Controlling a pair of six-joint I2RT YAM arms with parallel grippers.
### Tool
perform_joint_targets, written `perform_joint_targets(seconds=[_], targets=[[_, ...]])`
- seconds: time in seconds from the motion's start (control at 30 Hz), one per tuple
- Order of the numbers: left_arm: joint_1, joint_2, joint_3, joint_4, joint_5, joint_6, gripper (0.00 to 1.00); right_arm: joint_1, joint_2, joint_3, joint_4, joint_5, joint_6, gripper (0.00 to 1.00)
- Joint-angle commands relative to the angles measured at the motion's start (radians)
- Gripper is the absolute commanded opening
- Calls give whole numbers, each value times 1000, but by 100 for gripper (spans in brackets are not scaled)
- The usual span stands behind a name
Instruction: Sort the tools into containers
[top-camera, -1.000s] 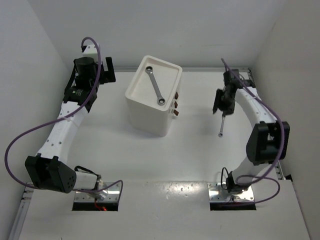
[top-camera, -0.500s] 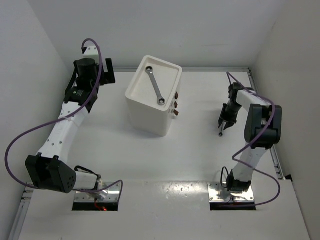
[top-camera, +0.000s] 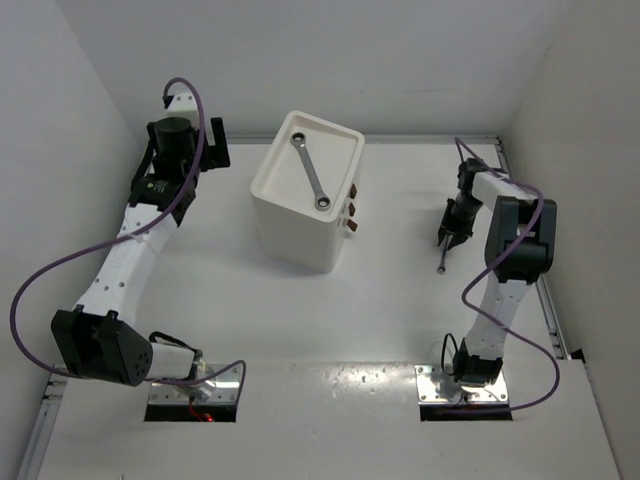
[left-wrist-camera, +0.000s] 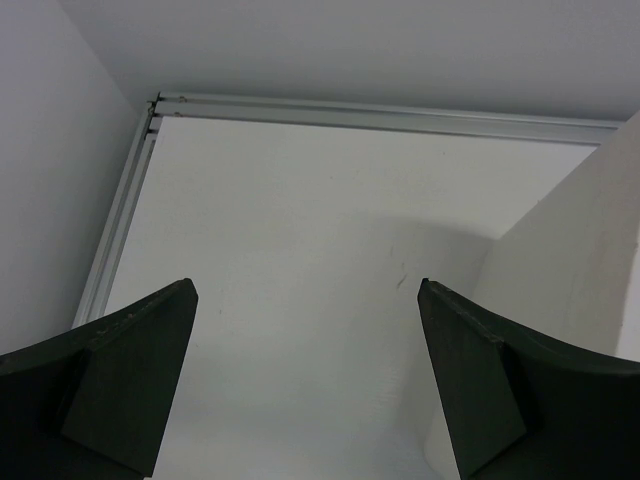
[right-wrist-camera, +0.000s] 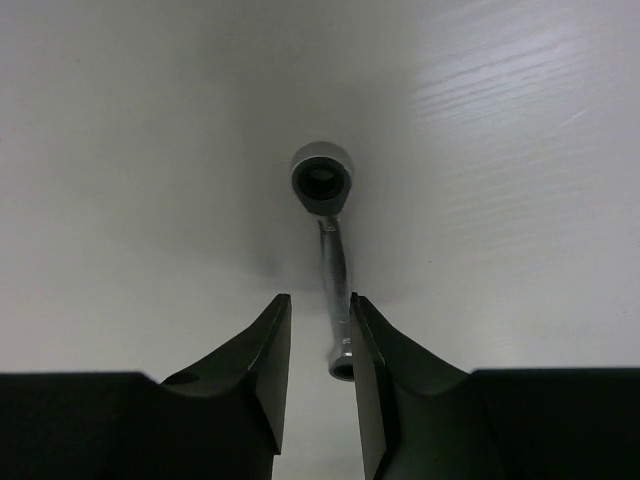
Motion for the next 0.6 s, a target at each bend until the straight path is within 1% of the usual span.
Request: perform_joint_targets(seconds=[0.0,0.23,0.37,0.53,0.57], targets=[[-8,5,6,39,-14,3,99,-25,2,39,-20,33,-25,30],[-8,33,15,39,-4,3,99,-34,-21,-17,3,14,-25,30],[-8,43,24,39,-4,3,99,-13,-1,-4,3,5,-48,37],[-8,52,24,39,-4,3,99,-4,8,15,3,5,-70,37],[-8,52,24,39,-4,3,99,-4,8,15,3,5,-70,36]])
